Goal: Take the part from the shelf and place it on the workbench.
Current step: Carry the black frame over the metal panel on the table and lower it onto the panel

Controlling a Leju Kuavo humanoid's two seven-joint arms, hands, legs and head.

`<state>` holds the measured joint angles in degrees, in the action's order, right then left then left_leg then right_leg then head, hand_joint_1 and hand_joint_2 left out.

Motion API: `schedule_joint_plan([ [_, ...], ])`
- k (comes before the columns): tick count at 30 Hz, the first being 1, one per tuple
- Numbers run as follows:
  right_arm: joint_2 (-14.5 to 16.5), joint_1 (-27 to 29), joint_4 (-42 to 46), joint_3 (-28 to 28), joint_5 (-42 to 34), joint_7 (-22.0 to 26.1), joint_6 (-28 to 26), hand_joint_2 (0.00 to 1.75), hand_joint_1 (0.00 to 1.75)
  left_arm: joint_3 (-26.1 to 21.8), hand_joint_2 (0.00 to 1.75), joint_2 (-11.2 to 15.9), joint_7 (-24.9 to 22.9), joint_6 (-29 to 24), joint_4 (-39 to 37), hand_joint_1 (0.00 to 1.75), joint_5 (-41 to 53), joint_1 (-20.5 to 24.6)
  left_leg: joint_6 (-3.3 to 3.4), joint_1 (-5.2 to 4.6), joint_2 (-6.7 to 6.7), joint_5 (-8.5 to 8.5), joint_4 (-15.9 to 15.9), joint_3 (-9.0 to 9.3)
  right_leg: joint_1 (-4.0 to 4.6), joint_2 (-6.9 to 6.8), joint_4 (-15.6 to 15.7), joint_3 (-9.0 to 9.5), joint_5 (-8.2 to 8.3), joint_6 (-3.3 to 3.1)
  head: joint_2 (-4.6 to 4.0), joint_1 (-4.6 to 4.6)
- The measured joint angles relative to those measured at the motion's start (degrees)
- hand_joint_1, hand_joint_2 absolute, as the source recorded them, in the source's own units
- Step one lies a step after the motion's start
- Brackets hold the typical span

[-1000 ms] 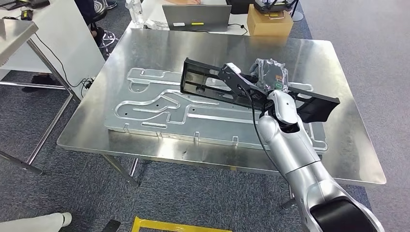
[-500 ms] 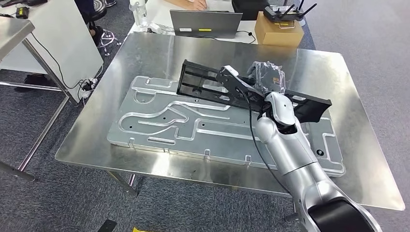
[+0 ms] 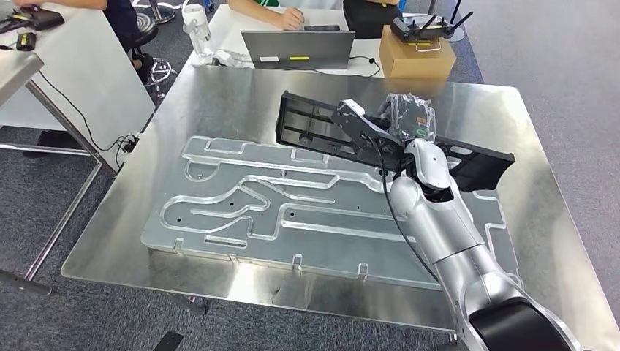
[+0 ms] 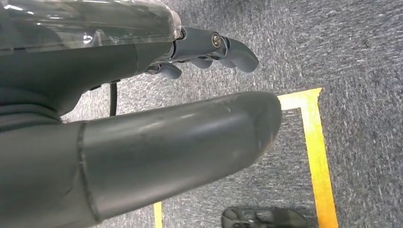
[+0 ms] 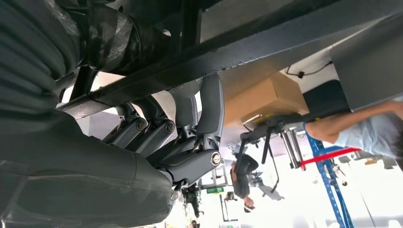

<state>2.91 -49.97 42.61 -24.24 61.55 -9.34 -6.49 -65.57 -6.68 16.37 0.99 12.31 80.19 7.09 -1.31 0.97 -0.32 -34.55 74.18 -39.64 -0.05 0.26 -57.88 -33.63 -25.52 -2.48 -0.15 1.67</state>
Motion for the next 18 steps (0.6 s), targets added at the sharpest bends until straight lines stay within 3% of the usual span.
schedule_joint_plan([
  [1,0.0,0.1,-0.1,0.0,0.0,0.0,0.0,1.75,1.75,0.0,0.0,0.0,0.0,0.0,0.0,0.0,0.0,-0.1,-0.06,0.04,0.01,0.62,-0.6,-0.81,-0.04,0.06,-0.1,0.62,-0.51,0.12,0.0,0.01],
  [2,0.0,0.2,-0.1,0.0,0.0,0.0,0.1,1.75,1.75,0.0,0.0,0.0,0.0,-0.1,0.0,0.0,-0.1,-0.1,-0.05,0.09,0.02,2.59,-3.0,-0.69,-0.1,0.1,-0.2,1.29,-1.06,0.29,0.0,0.01],
  [3,0.0,0.2,-0.2,0.0,0.0,0.0,0.1,1.75,1.75,0.0,0.0,0.0,0.0,-0.1,0.0,0.0,-0.1,-0.2,0.01,0.17,0.05,5.83,-6.8,0.04,-0.16,0.12,-0.4,1.97,-1.69,0.53,0.0,0.01],
  [4,0.0,0.2,-0.3,0.0,0.0,0.0,0.1,1.31,1.31,0.0,0.44,0.0,0.1,-0.1,0.0,0.0,-0.2,-0.2,0.09,0.15,0.06,8.6,-10.5,0.73,-0.16,0.13,-0.7,2.5,-2.33,0.82,0.0,0.02],
  [6,0.0,0.1,-0.5,0.0,0.0,0.1,0.1,0.44,0.44,0.0,1.31,0.1,0.2,-0.1,0.0,0.0,-0.3,-0.2,0.72,-0.04,0.06,11.63,-14.6,1.58,-0.05,0.22,-1.2,2.71,-3.34,1.54,0.0,0.02],
  [7,0.0,0.1,-0.7,0.0,0.0,0.1,0.2,0.0,0.0,0.0,1.31,0.1,0.2,-0.2,0.0,0.0,-0.3,-0.2,1.12,-0.2,0.02,11.57,-14.8,1.55,0.01,0.27,-1.3,2.63,-3.64,1.9,0.0,0.02],
  [10,0.0,0.1,-0.9,0.0,0.0,0.1,0.2,0.0,0.0,0.1,0.0,0.0,0.4,-0.4,0.0,0.0,-0.2,-0.2,2.15,-0.05,0.0,11.81,-15.1,1.84,-0.11,0.24,-1.9,2.41,-4.72,2.85,0.0,0.01],
  [12,-0.1,0.1,-1.2,0.0,0.0,0.1,0.3,0.0,0.0,0.4,0.0,0.0,0.6,-0.5,0.0,0.0,0.0,0.1,2.67,0.13,0.03,11.66,-15.3,2.09,-0.29,0.11,-6.4,0.12,-7.14,3.46,0.0,0.03],
  [14,-0.2,0.3,-1.7,0.0,0.0,0.2,0.4,0.0,0.0,0.8,0.0,0.0,0.6,-0.6,0.0,0.0,0.0,0.2,3.03,0.12,0.02,11.34,-15.4,2.22,-0.38,0.06,-14.1,-4.44,-9.93,3.89,0.0,0.03],
  [15,-0.3,0.5,-1.9,0.0,0.0,0.2,0.5,0.0,0.0,1.0,0.0,0.0,0.6,-0.6,0.0,0.0,0.0,0.2,3.12,0.11,0.0,11.18,-15.4,2.33,-0.41,0.05,-16.8,-6.39,-10.3,3.98,0.0,0.03],
  [16,-0.3,0.7,-2.2,0.0,0.0,0.2,0.6,0.0,0.0,1.1,0.0,0.0,0.6,-0.6,0.0,0.0,0.0,0.2,3.15,0.09,-0.05,11.02,-15.4,2.49,-0.4,0.05,-17.5,-7.4,-9.44,3.93,0.0,0.03],
  [18,-0.5,0.8,-2.5,0.0,0.0,0.2,0.7,0.0,0.0,1.2,0.0,0.0,0.6,-0.5,0.0,0.0,0.0,0.2,3.09,-0.01,-0.23,10.64,-15.4,3.1,-0.21,0.06,-12.3,-6.13,-4.76,3.33,0.0,0.03],
])
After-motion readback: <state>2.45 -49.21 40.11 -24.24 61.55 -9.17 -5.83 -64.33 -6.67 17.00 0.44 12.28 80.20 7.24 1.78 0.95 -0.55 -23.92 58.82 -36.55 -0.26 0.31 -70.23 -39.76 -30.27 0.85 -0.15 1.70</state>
